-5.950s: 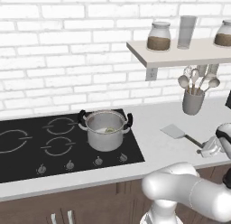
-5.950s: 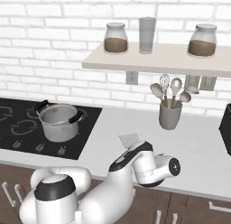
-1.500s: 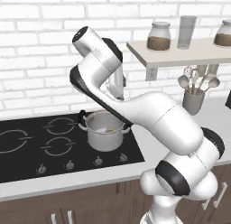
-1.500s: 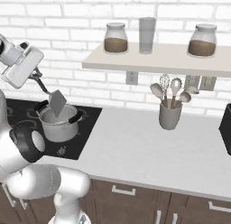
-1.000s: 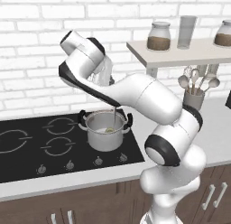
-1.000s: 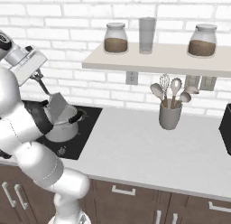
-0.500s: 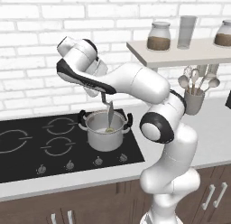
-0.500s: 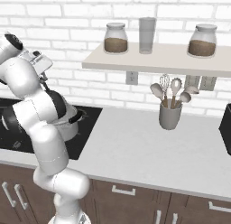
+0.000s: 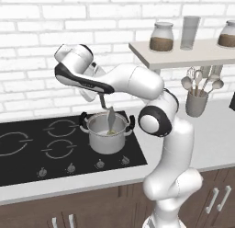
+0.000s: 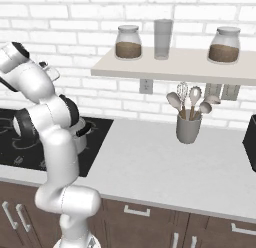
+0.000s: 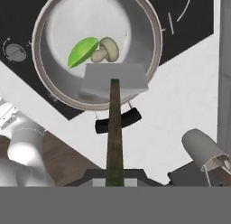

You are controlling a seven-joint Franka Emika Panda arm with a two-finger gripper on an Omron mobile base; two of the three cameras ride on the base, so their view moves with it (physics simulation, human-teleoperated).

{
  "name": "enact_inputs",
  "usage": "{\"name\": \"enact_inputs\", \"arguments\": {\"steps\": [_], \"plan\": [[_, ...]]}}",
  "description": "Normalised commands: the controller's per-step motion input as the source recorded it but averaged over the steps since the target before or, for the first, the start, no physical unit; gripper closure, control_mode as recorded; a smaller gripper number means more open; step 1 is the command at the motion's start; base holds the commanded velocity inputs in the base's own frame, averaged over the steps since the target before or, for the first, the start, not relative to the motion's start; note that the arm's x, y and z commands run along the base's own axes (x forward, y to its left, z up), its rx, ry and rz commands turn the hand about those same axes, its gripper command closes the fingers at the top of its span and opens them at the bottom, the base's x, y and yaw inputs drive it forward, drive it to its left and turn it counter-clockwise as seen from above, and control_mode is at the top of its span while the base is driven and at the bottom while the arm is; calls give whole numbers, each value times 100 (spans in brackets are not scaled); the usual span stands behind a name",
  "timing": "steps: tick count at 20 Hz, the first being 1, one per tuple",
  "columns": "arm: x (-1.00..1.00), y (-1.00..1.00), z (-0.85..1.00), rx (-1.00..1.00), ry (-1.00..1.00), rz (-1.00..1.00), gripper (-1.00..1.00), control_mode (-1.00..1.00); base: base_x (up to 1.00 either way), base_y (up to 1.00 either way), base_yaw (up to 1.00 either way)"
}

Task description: Put the mushroom and lemon wedge in the pot. Retrieve the spatula and lightly stir the vegetables in the pot.

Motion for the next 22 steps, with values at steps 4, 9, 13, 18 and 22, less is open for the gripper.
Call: {"name": "enact_inputs", "arguments": {"steps": [4,9,13,18,22], "plan": [[28,0,-8,0,0,0,100,-100,0,0,0],[-1,-1,-25,0,0,0,100,-100,0,0,0],[0,-6,-32,0,0,0,100,-100,0,0,0],[0,-2,-38,0,0,0,100,-100,0,0,0],[0,0,-42,0,0,0,100,-100,0,0,0]]}}
